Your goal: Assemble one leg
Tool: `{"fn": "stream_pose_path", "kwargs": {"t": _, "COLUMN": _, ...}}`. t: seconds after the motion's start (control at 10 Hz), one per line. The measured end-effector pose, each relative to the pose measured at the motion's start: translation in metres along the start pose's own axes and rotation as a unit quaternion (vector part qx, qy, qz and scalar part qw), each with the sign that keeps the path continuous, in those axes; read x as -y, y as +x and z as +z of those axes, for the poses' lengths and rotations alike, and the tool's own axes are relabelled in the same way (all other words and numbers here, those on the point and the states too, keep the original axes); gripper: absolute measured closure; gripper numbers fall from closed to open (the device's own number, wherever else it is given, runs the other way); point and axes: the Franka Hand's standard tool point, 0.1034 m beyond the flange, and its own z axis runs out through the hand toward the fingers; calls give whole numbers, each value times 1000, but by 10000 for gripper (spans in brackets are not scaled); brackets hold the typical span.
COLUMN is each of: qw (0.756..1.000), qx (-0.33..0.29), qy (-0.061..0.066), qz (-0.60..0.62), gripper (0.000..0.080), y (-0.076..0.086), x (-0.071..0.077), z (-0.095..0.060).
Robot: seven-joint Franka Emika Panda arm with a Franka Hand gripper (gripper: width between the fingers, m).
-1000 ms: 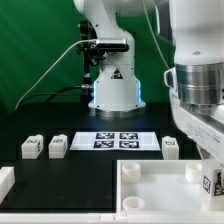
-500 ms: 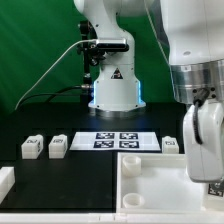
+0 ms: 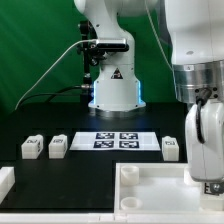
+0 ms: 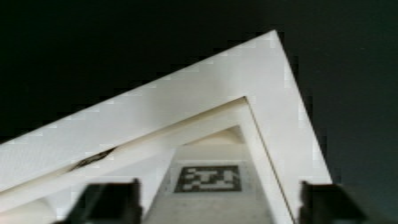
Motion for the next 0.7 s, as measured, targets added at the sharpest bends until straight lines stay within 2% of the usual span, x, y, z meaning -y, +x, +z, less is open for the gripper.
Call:
{"fn": "stream_pose_path", "kwargs": {"t": 0.1, "qw": 1000, "qx": 5, "qy": 8, "qz": -3, "gripper": 243, "y": -2, "x": -3, "z": -3}}
{"fn": "stream_pose_path", "kwargs": {"t": 0.2, "qw": 1000, "qx": 11, "qy": 10, "qz": -2, "gripper": 174, "y": -5, "x": -11, "z": -12}}
{"fn": "stream_pose_path", "kwargs": {"t": 0.4, "qw": 1000, "qx": 19, "qy": 14, "qz": -5, "gripper": 154, "y": -13, "x": -17, "z": -26}}
{"fn": "stream_pose_path", "kwargs": {"t": 0.5, "qw": 1000, "qx": 19, "qy": 8, "qz": -8, "gripper": 151, "y": -16, "x": -19, "z": -28}}
{"fn": "stream_pose_path", "kwargs": {"t": 0.7, "qw": 1000, "qx": 18, "qy": 7, "qz": -8, "gripper": 150, "y": -15, "x": -19, "z": -26}}
